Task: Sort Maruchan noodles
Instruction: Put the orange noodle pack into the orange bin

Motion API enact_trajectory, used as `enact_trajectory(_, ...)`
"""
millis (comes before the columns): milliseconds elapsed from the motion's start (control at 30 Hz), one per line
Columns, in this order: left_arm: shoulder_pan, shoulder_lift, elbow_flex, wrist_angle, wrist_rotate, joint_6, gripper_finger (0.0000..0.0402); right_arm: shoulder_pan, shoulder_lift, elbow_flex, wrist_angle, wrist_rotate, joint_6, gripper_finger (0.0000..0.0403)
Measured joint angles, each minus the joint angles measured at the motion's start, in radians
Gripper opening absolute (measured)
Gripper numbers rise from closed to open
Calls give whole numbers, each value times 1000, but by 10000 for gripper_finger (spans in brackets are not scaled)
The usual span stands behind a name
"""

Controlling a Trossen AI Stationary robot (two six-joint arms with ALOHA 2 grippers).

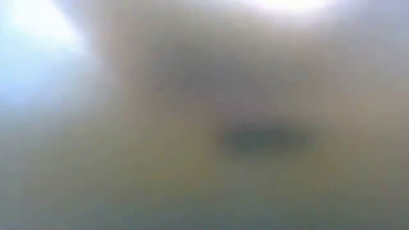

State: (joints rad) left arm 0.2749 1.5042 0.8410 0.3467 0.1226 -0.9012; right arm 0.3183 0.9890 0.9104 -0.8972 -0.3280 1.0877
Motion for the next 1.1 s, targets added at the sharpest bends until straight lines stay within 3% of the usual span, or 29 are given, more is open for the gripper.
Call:
enact_trajectory(133, 0, 88, 36, 64, 1, -10, 86, -168, -13, 0, -25, 205, -106, 164)
enact_trajectory(267, 3, 178, 109, 60, 23, -14, 86, -390, 12, 0, -49, 333, -261, 164)
enact_trajectory(467, 19, 274, 237, 58, 153, 10, 86, -757, 102, 0, 19, 370, -508, 164)
enact_trajectory(633, 43, 301, 294, 24, 211, 57, 86, -985, 224, 0, 74, 382, -614, 164)
enact_trajectory(867, 63, 308, 309, 9, 242, 81, 86, -1064, 377, 0, 268, 324, -643, 164)
enact_trajectory(1100, 76, 308, 309, 2, 240, 81, 86, -1063, 466, 2, 298, 304, -665, 164)
